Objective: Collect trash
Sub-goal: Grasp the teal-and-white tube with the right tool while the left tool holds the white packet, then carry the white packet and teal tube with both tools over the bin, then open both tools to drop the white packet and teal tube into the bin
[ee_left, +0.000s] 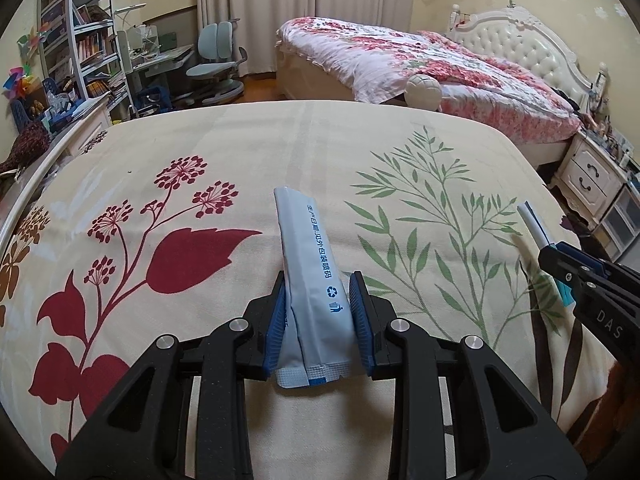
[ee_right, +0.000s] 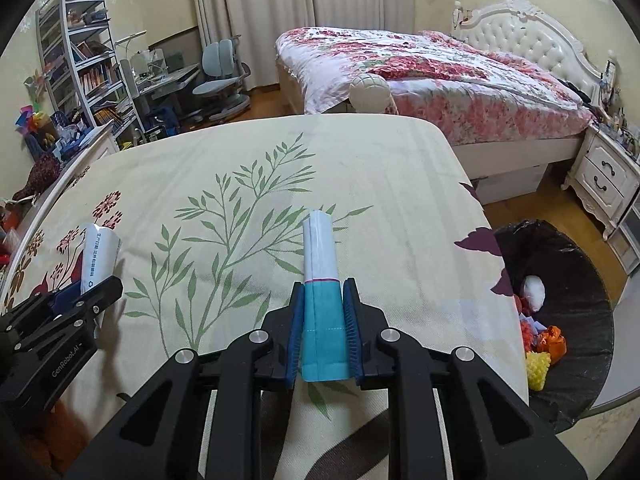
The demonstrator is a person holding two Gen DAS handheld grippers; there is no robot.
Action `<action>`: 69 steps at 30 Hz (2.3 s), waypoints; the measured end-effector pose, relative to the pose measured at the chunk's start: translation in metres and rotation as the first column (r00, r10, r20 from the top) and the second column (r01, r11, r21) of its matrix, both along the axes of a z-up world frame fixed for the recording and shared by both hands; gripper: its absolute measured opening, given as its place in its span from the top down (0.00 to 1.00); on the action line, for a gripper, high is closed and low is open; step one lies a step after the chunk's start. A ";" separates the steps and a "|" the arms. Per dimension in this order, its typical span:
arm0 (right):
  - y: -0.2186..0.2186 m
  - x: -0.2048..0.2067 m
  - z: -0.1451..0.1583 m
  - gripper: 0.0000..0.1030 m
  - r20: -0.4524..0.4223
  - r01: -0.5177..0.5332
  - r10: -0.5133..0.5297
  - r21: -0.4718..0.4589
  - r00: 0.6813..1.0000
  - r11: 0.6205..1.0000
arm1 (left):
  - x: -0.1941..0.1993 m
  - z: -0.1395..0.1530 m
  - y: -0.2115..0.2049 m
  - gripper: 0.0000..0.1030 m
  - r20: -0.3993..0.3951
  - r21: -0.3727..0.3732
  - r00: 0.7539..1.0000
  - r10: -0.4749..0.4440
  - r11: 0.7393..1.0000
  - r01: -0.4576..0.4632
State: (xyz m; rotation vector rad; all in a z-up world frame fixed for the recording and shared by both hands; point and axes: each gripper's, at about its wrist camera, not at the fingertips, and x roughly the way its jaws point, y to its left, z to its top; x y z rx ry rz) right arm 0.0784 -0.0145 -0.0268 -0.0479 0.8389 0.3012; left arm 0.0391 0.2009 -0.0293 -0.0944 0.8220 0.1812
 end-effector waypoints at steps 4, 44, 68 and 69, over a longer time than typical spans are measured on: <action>-0.013 -0.006 0.002 0.80 0.007 0.016 -0.016 0.009 1.000 1.000 | -0.003 0.001 -0.016 0.71 0.010 -0.006 1.000 -0.024 1.000 0.024; -0.202 -0.013 0.005 0.80 0.090 0.420 -0.420 0.022 0.903 0.907 | 0.041 0.017 -0.236 0.71 0.095 0.061 0.907 -0.410 0.912 0.406; -0.238 0.020 -0.017 0.80 0.074 0.492 -0.493 0.026 0.867 0.870 | 0.089 -0.007 -0.294 0.71 0.030 0.099 0.894 -0.447 0.892 0.442; -0.239 0.021 -0.018 0.80 0.072 0.494 -0.495 0.028 0.866 0.869 | 0.090 -0.008 -0.295 0.71 0.026 0.098 0.894 -0.447 0.891 0.443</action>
